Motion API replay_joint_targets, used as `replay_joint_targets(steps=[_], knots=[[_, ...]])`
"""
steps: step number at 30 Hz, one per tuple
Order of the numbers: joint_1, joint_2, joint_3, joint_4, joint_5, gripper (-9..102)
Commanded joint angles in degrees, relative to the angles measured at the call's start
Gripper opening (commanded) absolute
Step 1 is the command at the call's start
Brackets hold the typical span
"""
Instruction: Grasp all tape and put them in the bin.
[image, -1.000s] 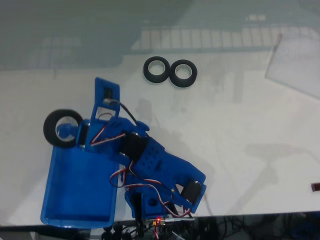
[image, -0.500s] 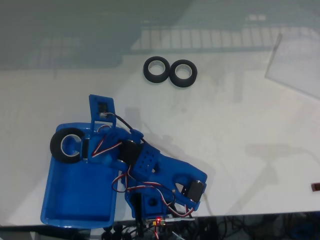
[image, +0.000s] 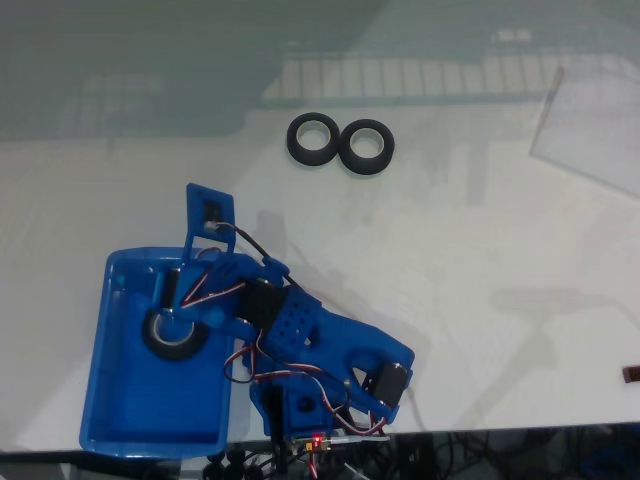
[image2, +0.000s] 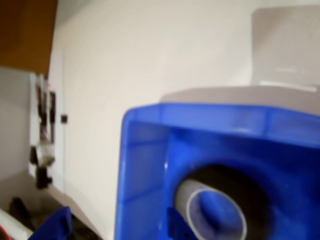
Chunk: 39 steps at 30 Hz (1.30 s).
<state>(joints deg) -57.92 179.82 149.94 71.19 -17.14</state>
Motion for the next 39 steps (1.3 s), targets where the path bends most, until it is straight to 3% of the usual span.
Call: replay_joint_targets(steps=[1, 5, 10, 19, 26, 39], knots=[[3.08, -0.62, -1.41, -3.25, 1.32, 26], [12.13, -6.06, -5.1, -10.02, 5.8, 28], [30.15, -17.23, -11.34, -21.45, 17.84, 29], [56.69, -43.95, -23.73, -21.71, 32.08, 30], [65.39, -60.64, -34.37, -21.09, 35.86, 30], [65.04, -89.03, -55.72, -9.76, 31.29, 29]])
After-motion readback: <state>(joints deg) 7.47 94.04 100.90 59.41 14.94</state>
